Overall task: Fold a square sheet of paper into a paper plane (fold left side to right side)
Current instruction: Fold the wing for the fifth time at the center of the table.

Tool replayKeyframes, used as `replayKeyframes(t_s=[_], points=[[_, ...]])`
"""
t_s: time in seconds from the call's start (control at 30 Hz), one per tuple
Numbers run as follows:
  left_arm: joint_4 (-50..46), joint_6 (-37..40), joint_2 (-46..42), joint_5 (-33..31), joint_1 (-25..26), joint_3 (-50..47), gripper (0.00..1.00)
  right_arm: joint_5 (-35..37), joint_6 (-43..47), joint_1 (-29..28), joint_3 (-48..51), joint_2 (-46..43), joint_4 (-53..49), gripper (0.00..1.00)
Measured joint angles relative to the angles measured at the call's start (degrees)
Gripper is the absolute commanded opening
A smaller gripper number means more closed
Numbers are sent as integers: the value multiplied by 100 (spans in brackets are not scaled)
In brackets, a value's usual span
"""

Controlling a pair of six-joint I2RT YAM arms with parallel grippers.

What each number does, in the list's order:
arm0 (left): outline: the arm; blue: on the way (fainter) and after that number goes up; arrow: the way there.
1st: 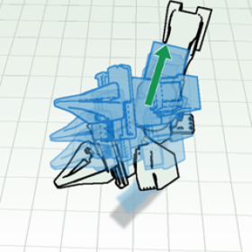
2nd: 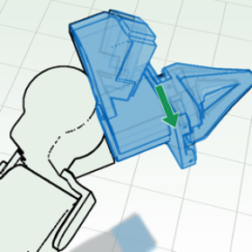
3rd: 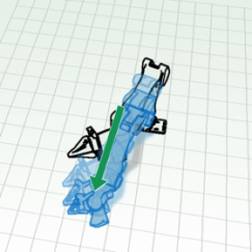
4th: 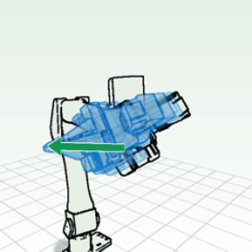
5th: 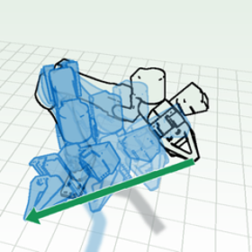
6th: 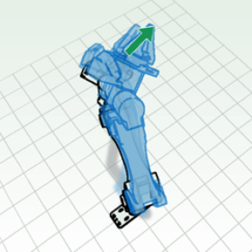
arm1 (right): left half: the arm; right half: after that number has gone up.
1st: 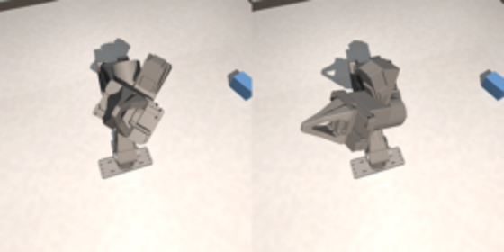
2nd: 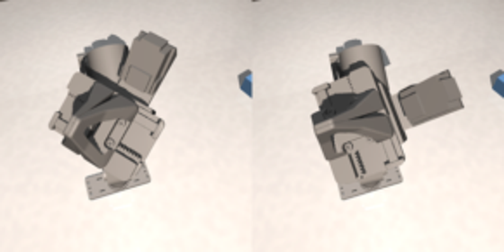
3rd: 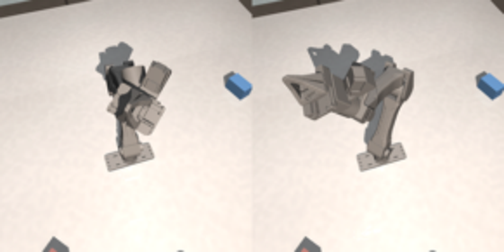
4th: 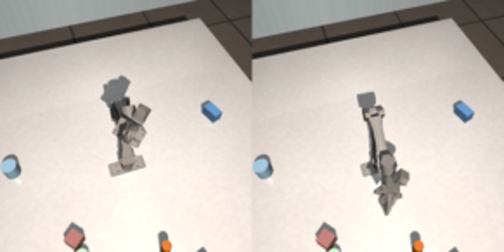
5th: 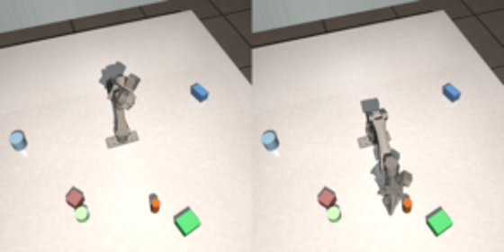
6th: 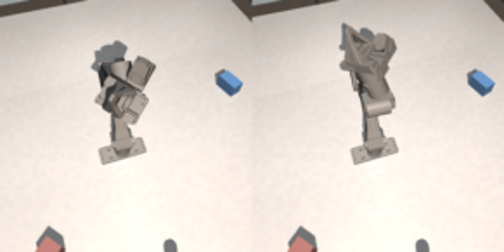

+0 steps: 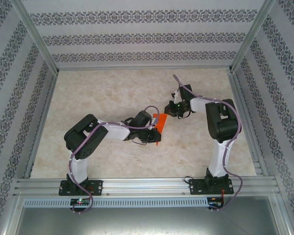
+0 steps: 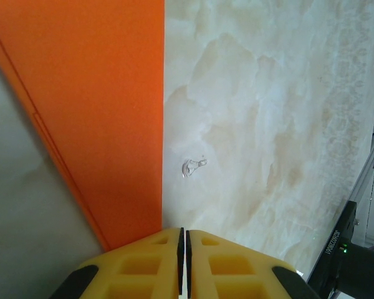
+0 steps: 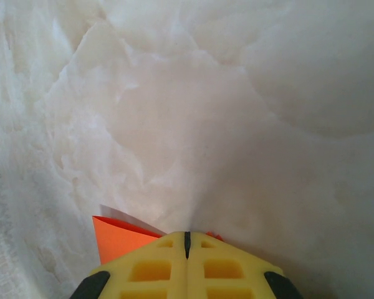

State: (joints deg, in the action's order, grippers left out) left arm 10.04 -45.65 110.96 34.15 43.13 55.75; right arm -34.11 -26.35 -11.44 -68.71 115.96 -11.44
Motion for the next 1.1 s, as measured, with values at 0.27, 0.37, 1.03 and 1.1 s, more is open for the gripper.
replayKeyframes(t_s=[0.27,0.37,1.03,1.1], points=[[0,2,0,20,0,0,14,229,105,225,-313,111,-96,0],[0,0,0,33,0,0,14,387,114,393,-367,61,-31,0],[61,2,-11,33,0,-35,16,-146,-542,-608,1567,-1213,857,0],[79,2,-33,31,2,-57,17,-140,-546,-608,1565,-1071,883,0]])
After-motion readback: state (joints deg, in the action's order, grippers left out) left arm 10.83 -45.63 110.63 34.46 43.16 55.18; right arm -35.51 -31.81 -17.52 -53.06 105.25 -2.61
